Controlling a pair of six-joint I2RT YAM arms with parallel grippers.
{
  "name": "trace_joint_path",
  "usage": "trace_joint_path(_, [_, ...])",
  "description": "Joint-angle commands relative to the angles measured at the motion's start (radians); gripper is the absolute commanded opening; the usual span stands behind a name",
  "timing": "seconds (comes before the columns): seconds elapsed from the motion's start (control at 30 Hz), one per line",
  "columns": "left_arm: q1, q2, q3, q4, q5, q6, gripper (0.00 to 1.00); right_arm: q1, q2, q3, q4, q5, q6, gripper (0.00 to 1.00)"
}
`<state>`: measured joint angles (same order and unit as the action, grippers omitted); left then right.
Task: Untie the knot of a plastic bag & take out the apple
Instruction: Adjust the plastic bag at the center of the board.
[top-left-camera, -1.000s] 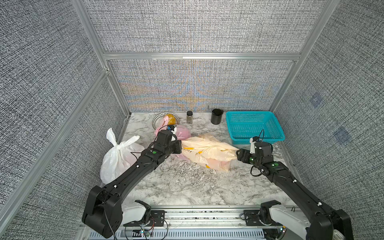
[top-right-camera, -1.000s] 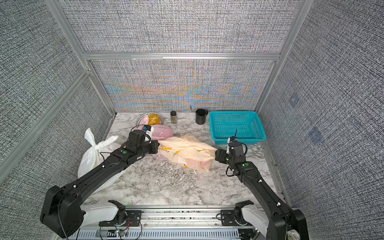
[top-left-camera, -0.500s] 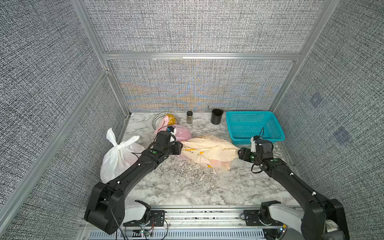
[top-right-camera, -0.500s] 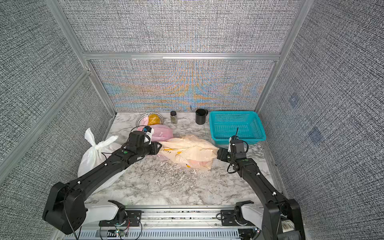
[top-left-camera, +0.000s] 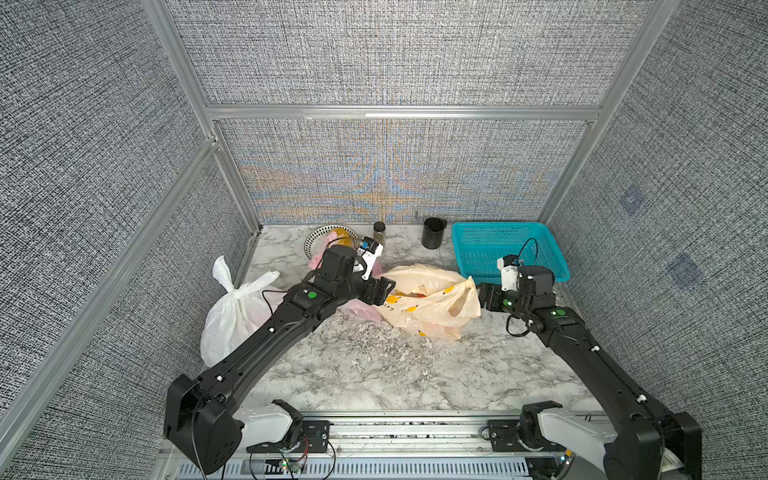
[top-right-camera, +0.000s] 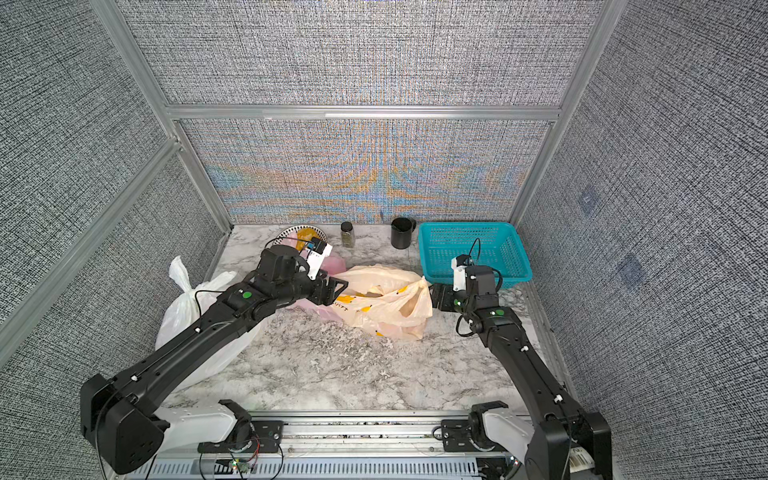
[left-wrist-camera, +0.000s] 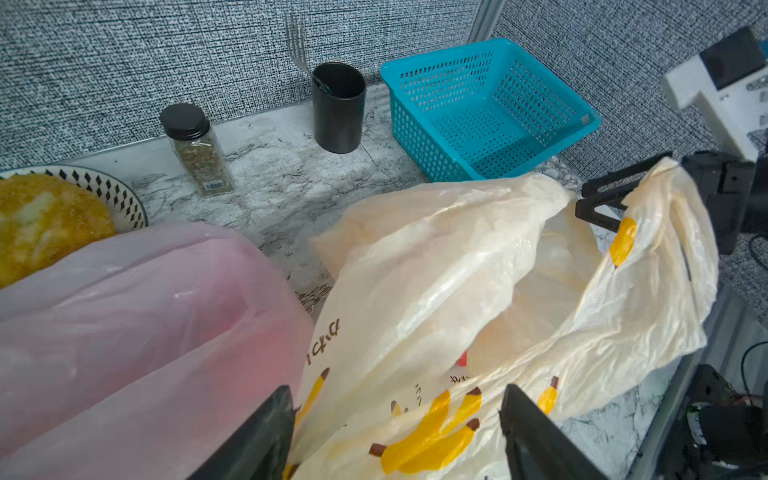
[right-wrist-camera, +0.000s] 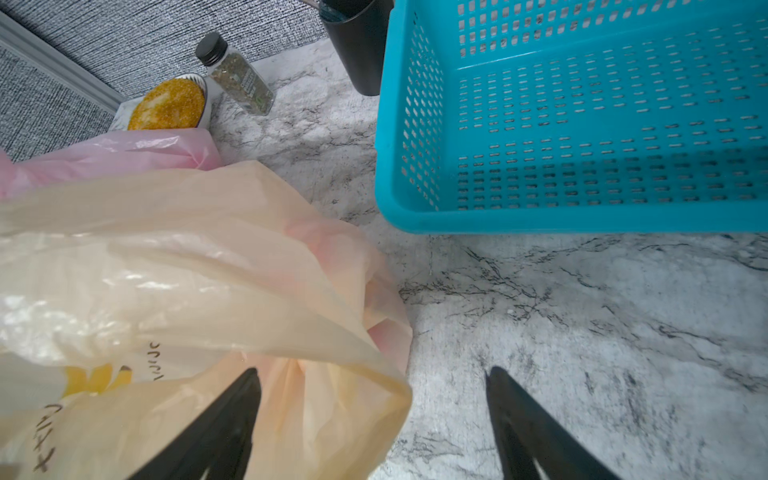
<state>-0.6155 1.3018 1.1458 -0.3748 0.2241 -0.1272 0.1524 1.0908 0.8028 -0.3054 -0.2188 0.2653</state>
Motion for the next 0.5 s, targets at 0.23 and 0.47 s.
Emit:
trace_joint_path(0.23, [-0.053,0.243,0.310,-0.169,-0.026,0.285,0.99,0.005,-0.053,0.049,-0.074,-0.033,-0.079,0.86])
trace_joint_path(0.47, [-0.073,0.438,0.522,-0.323,0.034,0.389,0.98,0.005,-0.097,0.057,-0.074,-0.030,-0.086,0.86])
